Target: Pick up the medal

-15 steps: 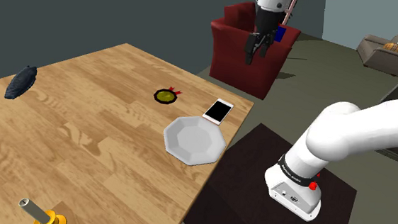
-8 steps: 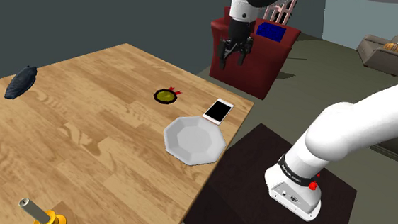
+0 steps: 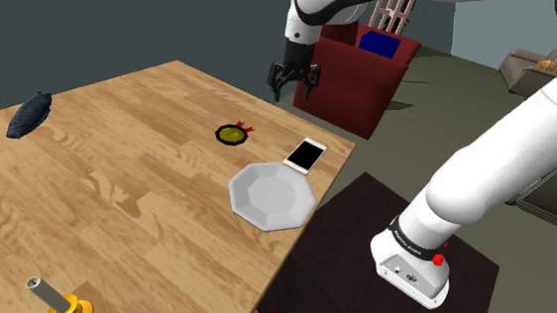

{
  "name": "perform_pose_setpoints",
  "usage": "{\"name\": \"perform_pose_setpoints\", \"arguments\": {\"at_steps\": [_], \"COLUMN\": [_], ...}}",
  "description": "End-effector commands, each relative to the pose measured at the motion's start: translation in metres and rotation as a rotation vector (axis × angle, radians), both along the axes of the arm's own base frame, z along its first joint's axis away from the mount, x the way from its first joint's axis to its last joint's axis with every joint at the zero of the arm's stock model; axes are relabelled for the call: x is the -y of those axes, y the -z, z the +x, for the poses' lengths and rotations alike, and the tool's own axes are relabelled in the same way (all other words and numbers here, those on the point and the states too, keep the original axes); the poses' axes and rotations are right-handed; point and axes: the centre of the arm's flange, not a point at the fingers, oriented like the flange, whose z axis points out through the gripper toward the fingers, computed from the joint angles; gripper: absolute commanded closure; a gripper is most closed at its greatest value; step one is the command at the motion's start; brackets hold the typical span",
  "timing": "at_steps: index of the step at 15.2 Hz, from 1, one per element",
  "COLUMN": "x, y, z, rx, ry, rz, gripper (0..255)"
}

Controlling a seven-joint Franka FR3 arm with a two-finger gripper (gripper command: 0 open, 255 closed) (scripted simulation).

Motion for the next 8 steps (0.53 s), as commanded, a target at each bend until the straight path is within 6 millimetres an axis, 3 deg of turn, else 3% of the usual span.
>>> {"name": "perform_pose_setpoints", "arguments": {"at_steps": [1,8], "x": [-0.005,-0.006], "y": [0.017,0.069], "z": [0.023,0.099], "rx": [-0.006,-0.028], "ry": [0.059,0.254], "rz": [0.013,0.057], "gripper": [0,0]}}
